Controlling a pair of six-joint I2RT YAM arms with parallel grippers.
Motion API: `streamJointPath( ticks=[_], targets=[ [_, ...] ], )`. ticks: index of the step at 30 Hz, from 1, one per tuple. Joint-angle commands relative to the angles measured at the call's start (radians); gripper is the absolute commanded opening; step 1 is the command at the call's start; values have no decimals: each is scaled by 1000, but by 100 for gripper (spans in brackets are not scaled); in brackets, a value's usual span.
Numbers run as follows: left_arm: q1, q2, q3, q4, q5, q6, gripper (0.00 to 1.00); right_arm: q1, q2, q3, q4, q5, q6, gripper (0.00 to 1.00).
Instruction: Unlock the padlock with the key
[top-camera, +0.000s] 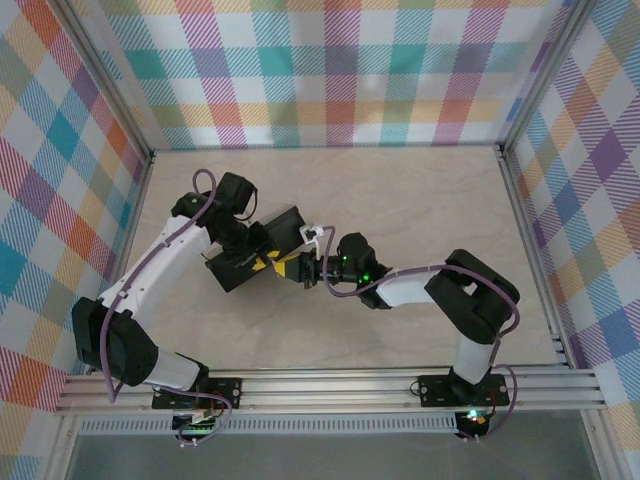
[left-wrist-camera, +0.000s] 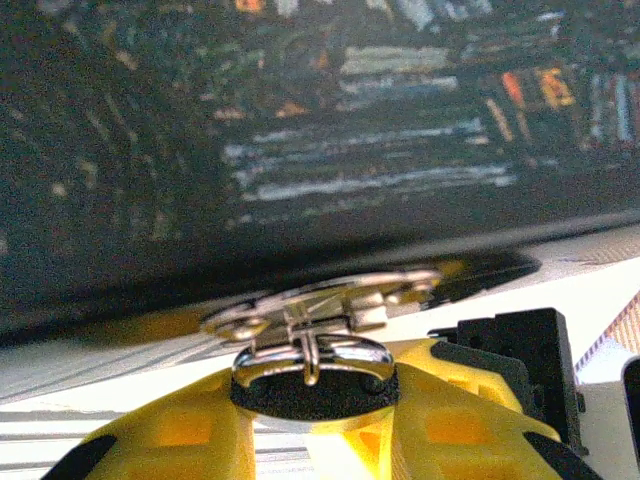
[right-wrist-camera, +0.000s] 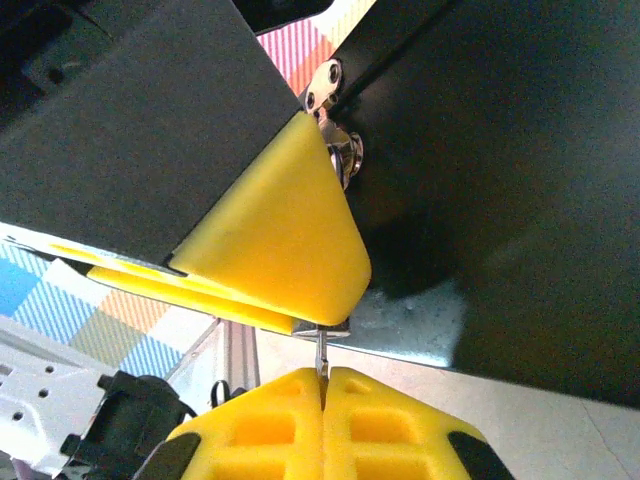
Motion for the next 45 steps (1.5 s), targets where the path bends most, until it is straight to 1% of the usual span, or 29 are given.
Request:
streamJointPath(
  ticks=[1,3,5,10,11,12,15,17,18,21,24,27,30,32,34,36,38,41,43,45],
  targets=[
    [0,20,24,-5,47,55,0,-34,5,60,259,-132,5,0],
    [0,18,19,-4,56,59,0,-55,30,56,308,-130,46,0],
    [0,16,16,-4,57,57,0,-56,49,74,340,-132,76,0],
    [-5,19,28,-11,48,59,0,-39,95,173,355,-130,138,0],
    [-7,23,33,-18,42,61,0,-37,94,188,329,-117,144,0],
    [-7,24,38,-26,31,64,0,-33,80,198,244,-76,129,0],
    [-7,18,40,-33,8,52,0,7,-16,181,-43,59,-82,0],
    [-6,17,38,-31,-1,40,0,29,-51,172,-116,115,-169,0],
    [-6,19,38,-28,0,34,0,35,-61,159,-110,129,-189,0],
    [-3,23,35,-10,4,8,0,35,-59,102,33,146,-177,0],
    [-1,26,40,3,11,-10,0,35,-39,80,144,128,-147,0],
    [-2,27,49,-4,14,-4,0,32,-9,102,166,112,-113,0],
    [-2,19,29,2,24,-8,0,30,28,111,287,96,-40,2],
    [-2,17,18,10,27,-13,0,25,57,130,382,75,49,3],
    [-1,17,16,17,31,-17,0,31,64,168,382,28,91,4],
    [-1,15,17,21,29,-21,0,45,56,180,381,14,88,4],
    [1,14,22,14,18,-20,0,44,38,169,363,25,86,9],
    [14,8,28,0,-2,-14,0,38,-18,143,208,53,14,18],
    [27,3,27,-7,-11,-12,0,28,-57,117,101,65,-38,20],
    [42,-3,22,-9,-13,-13,0,12,-87,75,56,75,-67,23]
  ],
)
